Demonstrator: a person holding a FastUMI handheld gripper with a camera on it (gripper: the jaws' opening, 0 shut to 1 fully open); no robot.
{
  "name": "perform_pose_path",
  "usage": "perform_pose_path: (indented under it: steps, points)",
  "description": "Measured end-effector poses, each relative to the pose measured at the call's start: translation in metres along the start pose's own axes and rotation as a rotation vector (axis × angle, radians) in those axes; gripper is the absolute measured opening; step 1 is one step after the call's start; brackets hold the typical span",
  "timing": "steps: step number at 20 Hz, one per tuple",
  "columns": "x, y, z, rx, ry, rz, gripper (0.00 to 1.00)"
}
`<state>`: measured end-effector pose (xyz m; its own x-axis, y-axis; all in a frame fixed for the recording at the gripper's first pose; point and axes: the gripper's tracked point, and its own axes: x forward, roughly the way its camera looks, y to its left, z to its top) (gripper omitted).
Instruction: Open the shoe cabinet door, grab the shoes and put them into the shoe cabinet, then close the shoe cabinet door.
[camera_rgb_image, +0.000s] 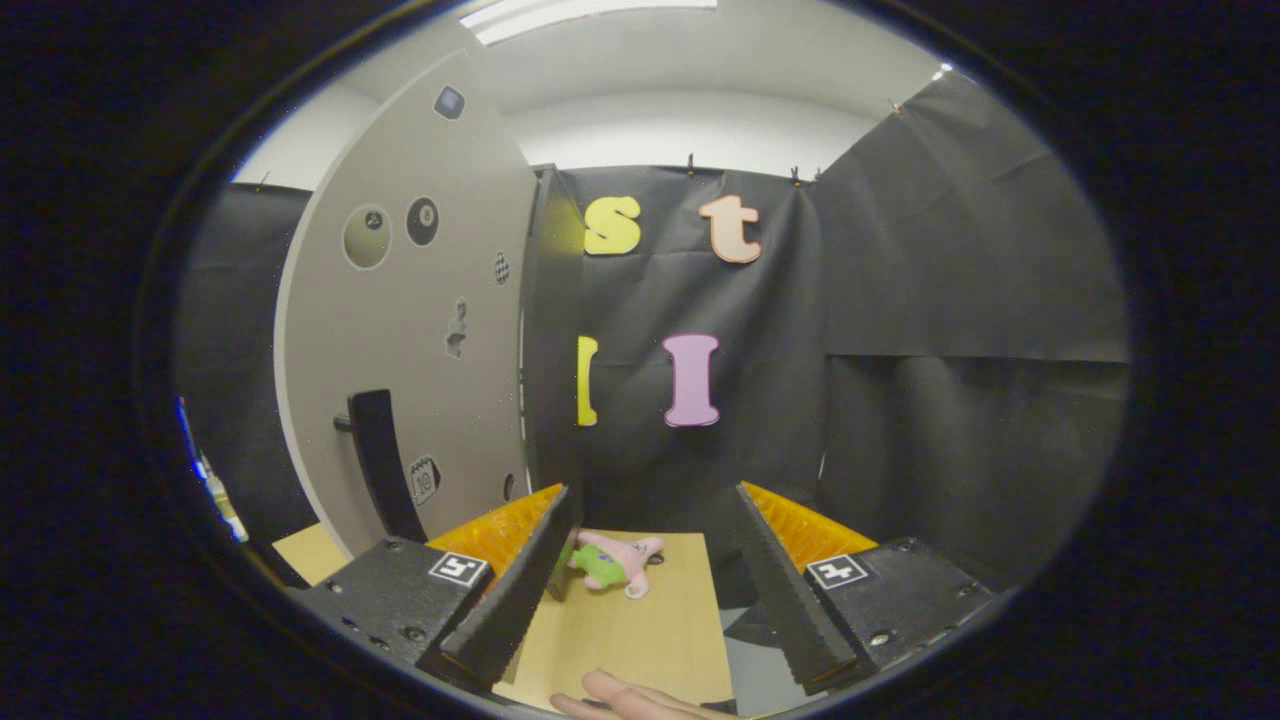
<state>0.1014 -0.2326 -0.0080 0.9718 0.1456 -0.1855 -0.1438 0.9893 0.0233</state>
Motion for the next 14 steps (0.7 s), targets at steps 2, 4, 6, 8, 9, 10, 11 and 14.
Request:
perform_pose_path:
  steps: [2, 4, 6, 8, 9, 10, 11, 14]
  points:
    - [0.001, 0.023, 0.000, -0.025, -0.002, 0.046, 1.00]
    - [-0.002, 0.041, -0.003, -0.076, 0.008, 0.067, 1.00]
    - [-0.003, 0.073, -0.009, -0.102, 0.026, 0.114, 1.00]
    - [-0.011, 0.080, -0.005, -0.139, 0.010, 0.063, 0.92]
    - [-0.012, 0.090, -0.004, -0.153, 0.004, 0.057, 0.92]
    - [-0.012, 0.103, -0.003, -0.162, 0.010, 0.061, 0.92]
    - [-0.012, 0.117, -0.004, -0.157, 0.017, 0.069, 0.92]
    - [-0.012, 0.162, -0.010, -0.135, 0.038, 0.099, 0.92]
